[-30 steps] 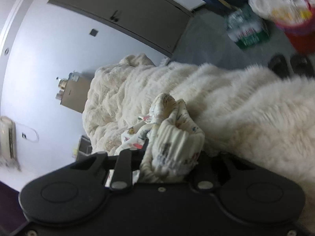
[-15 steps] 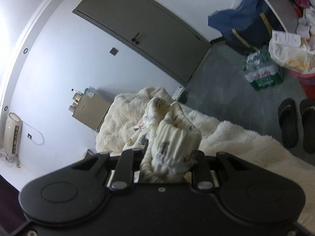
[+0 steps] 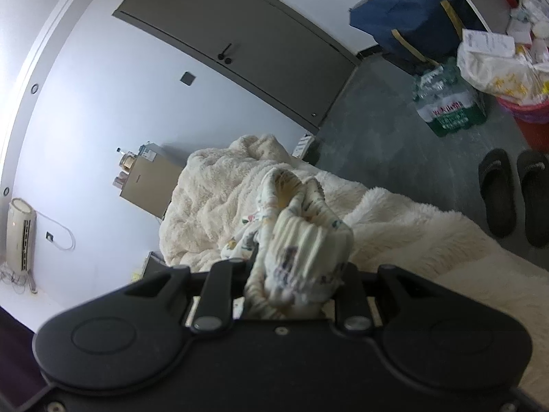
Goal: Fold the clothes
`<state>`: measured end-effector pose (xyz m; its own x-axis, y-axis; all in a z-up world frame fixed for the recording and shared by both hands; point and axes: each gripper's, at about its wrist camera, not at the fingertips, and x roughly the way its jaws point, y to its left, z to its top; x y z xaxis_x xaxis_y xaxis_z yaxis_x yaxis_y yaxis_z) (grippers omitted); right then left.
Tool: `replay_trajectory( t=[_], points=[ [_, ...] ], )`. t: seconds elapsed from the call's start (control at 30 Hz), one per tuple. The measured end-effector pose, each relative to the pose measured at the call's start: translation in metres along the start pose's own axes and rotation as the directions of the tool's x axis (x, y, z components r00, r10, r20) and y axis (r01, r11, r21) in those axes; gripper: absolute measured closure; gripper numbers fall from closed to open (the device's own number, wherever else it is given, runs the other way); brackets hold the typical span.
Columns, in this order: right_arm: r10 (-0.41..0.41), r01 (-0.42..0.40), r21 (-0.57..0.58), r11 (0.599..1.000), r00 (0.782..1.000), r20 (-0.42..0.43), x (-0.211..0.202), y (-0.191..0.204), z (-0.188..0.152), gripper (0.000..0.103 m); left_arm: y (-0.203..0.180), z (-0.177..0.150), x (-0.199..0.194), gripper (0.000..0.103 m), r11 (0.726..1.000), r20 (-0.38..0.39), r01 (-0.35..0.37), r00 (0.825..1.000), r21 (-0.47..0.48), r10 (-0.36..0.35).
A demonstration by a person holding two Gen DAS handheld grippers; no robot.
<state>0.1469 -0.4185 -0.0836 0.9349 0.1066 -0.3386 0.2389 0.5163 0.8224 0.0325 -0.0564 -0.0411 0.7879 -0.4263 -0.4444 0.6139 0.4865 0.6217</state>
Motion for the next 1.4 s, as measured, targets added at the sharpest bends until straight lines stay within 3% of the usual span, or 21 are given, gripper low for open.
replay_trajectory(
  t=[0.1, 0.23, 0.27, 0.37, 0.47, 0.53, 0.67, 0.73, 0.83, 0.9, 0.97, 1.07, 1.13, 1.2, 1.23, 1.27, 1.33, 1.37, 1.4],
  points=[
    [0.005, -0.005, -0.005, 1.000, 1.000, 0.002, -0.001, 0.003, 0.001, 0.082, -0.020, 0.006, 0.008, 0.041, 0.990, 0.035, -0.071, 0.997, 0.122, 0.067],
    [0.007, -0.007, 0.003, 1.000, 1.000, -0.003, -0.001, 0.001, 0.002, 0.082, -0.031, 0.011, 0.010, 0.074, 0.968, 0.117, -0.181, 0.980, 0.171, 0.162],
    [0.005, -0.005, 0.005, 1.000, 1.000, -0.004, 0.000, 0.001, 0.003, 0.082, -0.034, 0.012, 0.010, 0.094, 0.961, 0.132, -0.208, 0.974, 0.181, 0.186],
    [0.002, -0.002, 0.012, 1.000, 1.000, -0.011, 0.002, -0.001, 0.004, 0.082, -0.029, 0.015, 0.007, 0.096, 0.962, 0.135, -0.203, 0.974, 0.181, 0.180],
    [0.008, -0.008, 0.032, 0.999, 1.000, -0.019, 0.002, -0.001, 0.007, 0.082, 0.005, 0.033, -0.018, 0.097, 0.997, 0.151, -0.076, 0.986, 0.028, 0.071],
    [0.026, -0.024, 0.064, 0.998, 0.999, -0.020, -0.002, -0.002, 0.012, 0.082, 0.025, 0.045, -0.041, 0.097, 0.998, 0.174, 0.047, 0.984, -0.051, -0.038],
    [0.036, -0.033, 0.124, 0.992, 0.999, -0.021, -0.012, -0.019, 0.024, 0.081, -0.008, 0.052, -0.042, 0.097, 0.979, 0.139, 0.200, 0.971, -0.036, -0.193],
    [-0.031, 0.035, 0.153, 0.988, 0.999, -0.029, -0.012, -0.047, 0.027, 0.080, -0.034, 0.047, -0.033, 0.097, 0.982, 0.104, 0.189, 0.977, 0.002, -0.188],
    [-0.107, 0.118, 0.244, 0.963, 0.993, -0.058, -0.013, -0.094, 0.031, 0.080, -0.042, 0.044, -0.026, 0.097, 0.980, 0.094, 0.196, 0.977, -0.044, -0.192],
    [-0.184, 0.182, 0.263, 0.947, 0.983, -0.018, -0.021, -0.112, 0.037, 0.084, -0.037, 0.044, -0.026, 0.097, 0.979, 0.099, 0.199, 0.976, -0.053, -0.193],
    [-0.257, 0.227, 0.258, 0.939, 0.962, 0.092, -0.042, -0.123, 0.060, 0.084, -0.036, 0.044, -0.027, 0.096, 0.979, 0.097, 0.198, 0.977, -0.056, -0.192],
    [-0.116, 0.099, 0.153, 0.983, 0.988, 0.104, -0.050, -0.102, 0.086, 0.081, -0.036, 0.042, -0.027, 0.093, 0.978, 0.096, 0.198, 0.977, -0.062, -0.191],
    [-0.011, 0.011, 0.000, 1.000, 1.000, 0.012, -0.036, -0.072, 0.095, 0.066, -0.038, 0.043, -0.024, 0.092, 0.978, 0.093, 0.198, 0.977, -0.065, -0.192],
    [0.040, -0.054, -0.168, 0.984, 0.995, -0.088, -0.019, -0.042, 0.093, 0.054, -0.040, 0.042, -0.021, 0.092, 0.978, 0.093, 0.196, 0.977, -0.067, -0.190],
    [0.035, -0.078, -0.303, 0.950, 0.989, -0.146, -0.005, -0.022, 0.085, 0.046, -0.042, 0.040, -0.023, 0.091, 0.978, 0.093, 0.196, 0.977, -0.069, -0.190],
    [0.018, -0.107, -0.439, 0.892, 0.979, -0.203, 0.010, -0.001, 0.077, 0.045, -0.042, 0.039, -0.023, 0.091, 0.978, 0.093, 0.197, 0.977, -0.074, -0.190],
    [-0.062, -0.102, -0.573, 0.813, 0.964, -0.259, 0.036, 0.016, 0.064, 0.045, -0.041, 0.038, -0.023, 0.091, 0.976, 0.093, 0.200, 0.977, -0.082, -0.192],
    [-0.095, -0.105, -0.599, 0.794, 0.952, -0.293, 0.047, 0.016, 0.058, 0.046, -0.041, 0.038, -0.023, 0.090, 0.976, 0.093, 0.201, 0.977, -0.084, -0.193],
    [-0.127, -0.110, -0.618, 0.778, 0.937, -0.327, 0.058, 0.015, 0.052, 0.054, -0.041, 0.038, -0.023, 0.090, 0.976, 0.093, 0.201, 0.977, -0.086, -0.193]
  ],
)
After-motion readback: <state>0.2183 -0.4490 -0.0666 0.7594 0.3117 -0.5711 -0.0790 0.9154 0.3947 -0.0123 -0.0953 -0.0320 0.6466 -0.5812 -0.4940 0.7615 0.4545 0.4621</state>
